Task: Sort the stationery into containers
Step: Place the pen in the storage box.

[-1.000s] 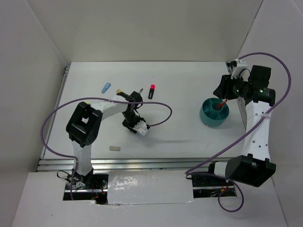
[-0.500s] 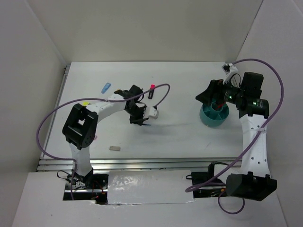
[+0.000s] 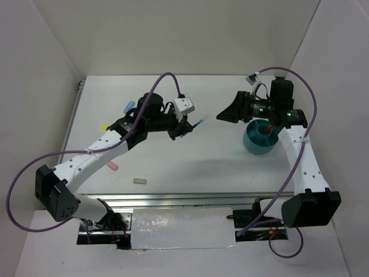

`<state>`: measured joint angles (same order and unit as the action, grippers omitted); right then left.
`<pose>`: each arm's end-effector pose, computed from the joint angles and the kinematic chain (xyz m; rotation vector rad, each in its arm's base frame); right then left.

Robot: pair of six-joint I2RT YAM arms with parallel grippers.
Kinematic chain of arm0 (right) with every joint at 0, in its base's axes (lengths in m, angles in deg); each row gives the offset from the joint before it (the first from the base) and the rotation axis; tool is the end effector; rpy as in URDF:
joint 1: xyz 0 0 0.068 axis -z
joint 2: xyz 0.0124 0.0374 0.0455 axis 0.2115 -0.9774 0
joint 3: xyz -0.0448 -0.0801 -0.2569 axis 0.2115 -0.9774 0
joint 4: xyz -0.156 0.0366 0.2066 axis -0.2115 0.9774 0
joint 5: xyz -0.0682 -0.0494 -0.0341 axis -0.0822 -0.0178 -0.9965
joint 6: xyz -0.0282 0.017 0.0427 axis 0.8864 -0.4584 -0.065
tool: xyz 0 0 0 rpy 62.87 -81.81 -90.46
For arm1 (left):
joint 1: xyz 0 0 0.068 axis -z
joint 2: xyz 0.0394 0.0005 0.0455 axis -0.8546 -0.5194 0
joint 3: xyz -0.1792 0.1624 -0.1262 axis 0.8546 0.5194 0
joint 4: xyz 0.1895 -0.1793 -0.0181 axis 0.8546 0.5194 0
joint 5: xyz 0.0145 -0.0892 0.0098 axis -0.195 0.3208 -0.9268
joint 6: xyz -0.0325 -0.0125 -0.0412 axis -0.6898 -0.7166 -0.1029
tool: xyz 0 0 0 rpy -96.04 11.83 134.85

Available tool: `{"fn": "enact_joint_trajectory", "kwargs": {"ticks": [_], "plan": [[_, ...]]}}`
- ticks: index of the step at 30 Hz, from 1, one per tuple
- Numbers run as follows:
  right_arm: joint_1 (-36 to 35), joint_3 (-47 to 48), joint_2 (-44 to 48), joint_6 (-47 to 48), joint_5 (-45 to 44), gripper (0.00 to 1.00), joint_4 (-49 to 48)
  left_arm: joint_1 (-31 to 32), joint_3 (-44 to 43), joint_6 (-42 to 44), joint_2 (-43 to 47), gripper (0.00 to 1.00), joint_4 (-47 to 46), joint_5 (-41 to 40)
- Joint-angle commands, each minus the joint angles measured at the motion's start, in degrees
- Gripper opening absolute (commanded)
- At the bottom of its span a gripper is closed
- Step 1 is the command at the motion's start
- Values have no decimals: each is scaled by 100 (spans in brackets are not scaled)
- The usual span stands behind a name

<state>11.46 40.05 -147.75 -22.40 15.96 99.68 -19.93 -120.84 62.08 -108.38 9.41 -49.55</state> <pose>0.2544 0.0326 0.3880 -0.3765 2.0261 1.1548 0.2429 -0.2142 0.3753 1.0007 1.6765 -0.7986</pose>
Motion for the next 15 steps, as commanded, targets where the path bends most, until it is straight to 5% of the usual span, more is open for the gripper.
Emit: {"fn": "enact_joint_trajectory", "kwargs": {"ticks": [1,15], "plan": [[-206,38,-67,-335,338,86,-533,260,-126,-385,-191,0,-31,-299],[-654,-84,-348,-62,461,83,-411,595,-697,-385,-577,0,21,-564]]}}
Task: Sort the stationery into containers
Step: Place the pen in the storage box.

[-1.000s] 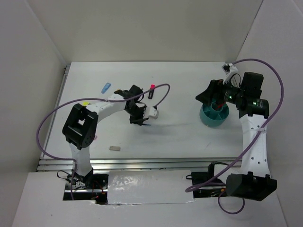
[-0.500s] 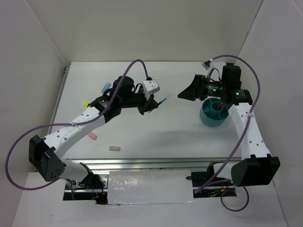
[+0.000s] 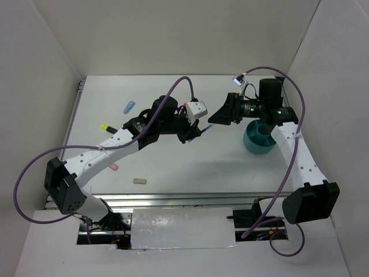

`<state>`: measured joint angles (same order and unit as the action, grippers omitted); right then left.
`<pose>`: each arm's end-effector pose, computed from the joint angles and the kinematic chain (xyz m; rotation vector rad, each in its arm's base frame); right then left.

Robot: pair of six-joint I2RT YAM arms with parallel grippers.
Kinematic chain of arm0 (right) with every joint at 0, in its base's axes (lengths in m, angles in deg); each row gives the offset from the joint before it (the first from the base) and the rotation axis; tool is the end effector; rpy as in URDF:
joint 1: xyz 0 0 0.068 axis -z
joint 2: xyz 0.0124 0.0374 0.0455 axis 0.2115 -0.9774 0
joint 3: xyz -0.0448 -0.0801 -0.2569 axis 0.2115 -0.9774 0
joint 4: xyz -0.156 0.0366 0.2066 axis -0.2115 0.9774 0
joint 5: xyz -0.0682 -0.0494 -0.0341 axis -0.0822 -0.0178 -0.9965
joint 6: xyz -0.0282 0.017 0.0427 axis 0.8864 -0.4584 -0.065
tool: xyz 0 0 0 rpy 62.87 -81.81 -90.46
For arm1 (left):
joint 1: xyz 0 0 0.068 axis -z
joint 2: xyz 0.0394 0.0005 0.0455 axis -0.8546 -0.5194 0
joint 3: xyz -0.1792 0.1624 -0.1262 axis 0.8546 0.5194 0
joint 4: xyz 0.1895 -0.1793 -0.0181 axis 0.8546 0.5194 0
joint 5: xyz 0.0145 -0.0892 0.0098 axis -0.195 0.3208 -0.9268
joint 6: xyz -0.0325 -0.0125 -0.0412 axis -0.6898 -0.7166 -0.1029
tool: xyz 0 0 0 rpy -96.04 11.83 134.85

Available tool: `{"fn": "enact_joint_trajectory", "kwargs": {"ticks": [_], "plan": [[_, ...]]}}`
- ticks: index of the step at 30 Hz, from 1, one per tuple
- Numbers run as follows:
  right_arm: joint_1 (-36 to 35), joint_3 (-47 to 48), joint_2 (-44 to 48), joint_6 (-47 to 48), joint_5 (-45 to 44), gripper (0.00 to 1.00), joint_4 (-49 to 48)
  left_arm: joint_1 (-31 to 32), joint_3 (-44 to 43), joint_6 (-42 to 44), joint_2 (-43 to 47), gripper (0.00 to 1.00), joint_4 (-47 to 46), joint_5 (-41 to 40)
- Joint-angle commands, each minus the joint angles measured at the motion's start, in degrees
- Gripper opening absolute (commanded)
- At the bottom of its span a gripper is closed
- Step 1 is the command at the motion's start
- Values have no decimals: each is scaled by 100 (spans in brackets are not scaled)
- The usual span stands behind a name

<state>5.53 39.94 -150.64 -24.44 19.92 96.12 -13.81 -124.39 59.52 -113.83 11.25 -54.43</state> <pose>0.2644 0.0618 0.3812 -0.5003 2.0118 1.3066 0.2381 -0.2542 0.3634 1.0287 1.7555 -0.8107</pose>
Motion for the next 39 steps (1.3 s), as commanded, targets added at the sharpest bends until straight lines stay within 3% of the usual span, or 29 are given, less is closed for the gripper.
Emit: {"fn": "enact_joint_trajectory", "kwargs": {"ticks": [1,6,11,12,16,17,20,23,29,33,39], "plan": [[-62,-109,-69,150,74,80,-54,-17,-387,-129,-42,0,-153,-111],[-88,-170,-113,97,48,59,-125,-17,-449,-103,-68,0,-171,-208],[-88,-144,-122,44,-75,32,-195,-17,-466,-129,-77,0,-171,-94],[-79,-118,-122,44,-66,22,-204,-26,-458,-112,-68,0,-180,-33],[-79,-48,-87,88,-5,1,-204,-17,-396,-94,-24,23,-162,29],[-79,5,-69,114,-5,0,-169,-17,-344,-85,-16,25,-162,38],[8,146,-43,290,-14,0,67,-17,-317,-50,55,59,-110,12],[464,514,-86,833,-145,0,812,-166,-335,-67,177,99,22,-41],[1739,1833,-464,2855,-2006,0,2643,-754,-756,-7,91,99,689,-376],[2109,1869,-429,3584,-3070,0,2881,-922,-888,20,-77,99,1050,-383],[2320,1220,-350,4078,-4118,0,2416,-966,-1221,134,-604,99,1314,-1210]]}}
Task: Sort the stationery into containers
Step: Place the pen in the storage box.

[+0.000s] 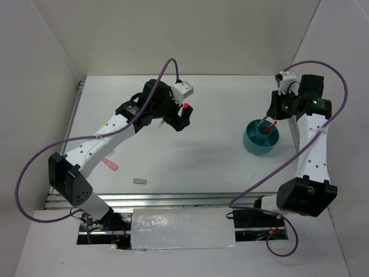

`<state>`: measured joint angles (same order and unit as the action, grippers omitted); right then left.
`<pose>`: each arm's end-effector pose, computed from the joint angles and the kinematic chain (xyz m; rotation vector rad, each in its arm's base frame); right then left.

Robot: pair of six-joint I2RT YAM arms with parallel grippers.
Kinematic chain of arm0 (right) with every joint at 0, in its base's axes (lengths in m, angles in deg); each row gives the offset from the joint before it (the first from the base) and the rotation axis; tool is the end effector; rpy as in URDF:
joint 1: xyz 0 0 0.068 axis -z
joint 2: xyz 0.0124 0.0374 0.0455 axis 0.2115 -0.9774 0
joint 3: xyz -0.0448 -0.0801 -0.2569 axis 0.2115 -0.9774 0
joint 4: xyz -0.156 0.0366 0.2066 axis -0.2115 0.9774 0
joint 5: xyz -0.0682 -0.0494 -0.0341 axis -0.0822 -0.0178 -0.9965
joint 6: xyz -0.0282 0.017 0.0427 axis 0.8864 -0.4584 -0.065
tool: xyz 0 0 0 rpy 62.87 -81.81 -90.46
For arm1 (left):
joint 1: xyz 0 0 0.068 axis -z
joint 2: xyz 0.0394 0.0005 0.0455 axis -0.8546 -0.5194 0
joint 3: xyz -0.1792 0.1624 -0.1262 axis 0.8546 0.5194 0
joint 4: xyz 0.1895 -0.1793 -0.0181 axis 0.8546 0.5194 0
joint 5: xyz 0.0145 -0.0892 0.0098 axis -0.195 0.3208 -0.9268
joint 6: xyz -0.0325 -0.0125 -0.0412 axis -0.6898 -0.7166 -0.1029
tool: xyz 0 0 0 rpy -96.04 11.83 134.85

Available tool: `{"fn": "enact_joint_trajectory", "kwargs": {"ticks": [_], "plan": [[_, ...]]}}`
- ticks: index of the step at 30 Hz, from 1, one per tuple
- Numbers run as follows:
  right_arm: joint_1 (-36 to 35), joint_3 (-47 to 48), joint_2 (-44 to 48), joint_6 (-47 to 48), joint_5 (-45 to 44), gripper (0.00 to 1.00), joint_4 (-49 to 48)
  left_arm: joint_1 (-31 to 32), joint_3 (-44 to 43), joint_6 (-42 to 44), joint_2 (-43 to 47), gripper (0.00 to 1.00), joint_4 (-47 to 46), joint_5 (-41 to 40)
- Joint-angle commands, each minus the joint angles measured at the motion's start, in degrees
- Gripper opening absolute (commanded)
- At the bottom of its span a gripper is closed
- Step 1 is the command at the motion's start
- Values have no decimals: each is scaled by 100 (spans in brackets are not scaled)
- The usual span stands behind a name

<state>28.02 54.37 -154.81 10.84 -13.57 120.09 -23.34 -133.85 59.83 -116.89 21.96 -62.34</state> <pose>0.2635 -0.0585 0.4013 -0.3200 2.2505 0.1983 0.2855 -0.2116 0.3840 0.8053 1.9167 -0.5589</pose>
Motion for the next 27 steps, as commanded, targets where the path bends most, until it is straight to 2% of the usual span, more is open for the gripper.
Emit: {"fn": "enact_joint_trajectory", "kwargs": {"ticks": [1,12,17,24,27], "plan": [[114,-259,24,559,-813,0,-17,-31,-293,165,-377,99,287,-471],[141,-690,-169,568,-1104,1,-492,-162,154,253,-447,99,-2,-902],[159,-813,-328,498,-1077,13,-650,-382,-37,279,-816,99,41,-1043],[141,-734,-644,375,-1051,21,-685,-637,-794,473,-2037,99,410,-1772],[133,-717,-680,305,-1077,34,-650,-786,-1049,535,-2503,98,481,-1746]]}}
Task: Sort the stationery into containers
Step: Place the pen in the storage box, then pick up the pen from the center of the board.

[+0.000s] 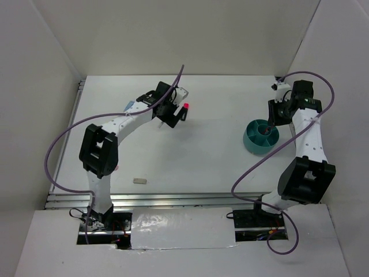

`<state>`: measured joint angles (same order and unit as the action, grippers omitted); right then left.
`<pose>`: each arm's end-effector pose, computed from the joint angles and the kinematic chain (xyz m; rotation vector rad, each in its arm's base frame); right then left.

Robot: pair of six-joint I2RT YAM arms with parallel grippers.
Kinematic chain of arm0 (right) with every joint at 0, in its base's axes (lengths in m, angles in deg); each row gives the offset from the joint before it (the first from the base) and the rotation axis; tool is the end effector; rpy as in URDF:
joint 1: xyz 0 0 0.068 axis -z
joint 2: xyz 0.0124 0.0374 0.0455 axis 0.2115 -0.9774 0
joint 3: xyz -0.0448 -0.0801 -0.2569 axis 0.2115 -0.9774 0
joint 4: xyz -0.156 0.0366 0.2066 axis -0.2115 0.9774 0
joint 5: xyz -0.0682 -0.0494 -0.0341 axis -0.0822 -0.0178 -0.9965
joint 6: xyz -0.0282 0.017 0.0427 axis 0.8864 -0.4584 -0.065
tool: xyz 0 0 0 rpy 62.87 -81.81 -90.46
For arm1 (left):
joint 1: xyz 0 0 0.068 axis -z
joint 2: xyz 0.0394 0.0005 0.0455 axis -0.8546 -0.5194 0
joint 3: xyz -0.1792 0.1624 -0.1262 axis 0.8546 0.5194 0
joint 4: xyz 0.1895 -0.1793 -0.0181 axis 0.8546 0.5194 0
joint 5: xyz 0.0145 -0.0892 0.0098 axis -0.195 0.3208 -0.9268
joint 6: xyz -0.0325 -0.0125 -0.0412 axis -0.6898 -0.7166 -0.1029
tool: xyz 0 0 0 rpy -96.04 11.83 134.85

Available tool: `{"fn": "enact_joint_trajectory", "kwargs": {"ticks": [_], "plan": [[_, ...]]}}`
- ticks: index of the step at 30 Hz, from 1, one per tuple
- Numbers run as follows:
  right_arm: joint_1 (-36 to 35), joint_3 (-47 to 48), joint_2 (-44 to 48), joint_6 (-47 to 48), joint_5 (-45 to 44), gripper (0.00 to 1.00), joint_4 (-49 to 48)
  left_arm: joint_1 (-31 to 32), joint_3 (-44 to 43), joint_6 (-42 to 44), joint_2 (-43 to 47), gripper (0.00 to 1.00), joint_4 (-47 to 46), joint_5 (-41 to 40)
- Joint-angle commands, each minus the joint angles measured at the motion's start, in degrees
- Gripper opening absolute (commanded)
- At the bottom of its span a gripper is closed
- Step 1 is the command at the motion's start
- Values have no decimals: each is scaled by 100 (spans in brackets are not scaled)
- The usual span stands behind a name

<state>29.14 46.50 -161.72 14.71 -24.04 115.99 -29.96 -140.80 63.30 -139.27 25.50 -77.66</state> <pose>0.2956 -0.0801 0.3296 -0.2803 2.4821 0.0423 0.3881 -0.2104 0.2703 0.6900 2.2724 -0.1125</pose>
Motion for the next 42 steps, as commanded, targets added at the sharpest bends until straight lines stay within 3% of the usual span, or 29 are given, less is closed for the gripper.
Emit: {"fn": "enact_joint_trajectory", "kwargs": {"ticks": [1,8,17,21,32,39,41,42], "plan": [[21,96,20,-143,-30,40,-231,-142,-459,204,-353,97,101,-240],[-40,281,108,-232,31,44,-73,-274,-1073,362,-1267,91,48,-337],[-146,562,406,-337,198,44,235,-546,-1813,547,-2076,66,-155,32],[-207,711,564,-407,347,44,349,-651,-2497,407,-2533,60,100,225],[-251,791,1197,-249,1340,44,420,-775,-2964,240,-3166,52,276,612],[-523,879,1435,-109,1640,45,350,-792,-2754,196,-3150,31,487,542],[-717,862,1540,-3,1666,45,315,-819,-2562,65,-3070,18,566,498],[-822,818,1619,49,1657,45,219,-862,-2517,-6,-2966,3,644,524]]}}
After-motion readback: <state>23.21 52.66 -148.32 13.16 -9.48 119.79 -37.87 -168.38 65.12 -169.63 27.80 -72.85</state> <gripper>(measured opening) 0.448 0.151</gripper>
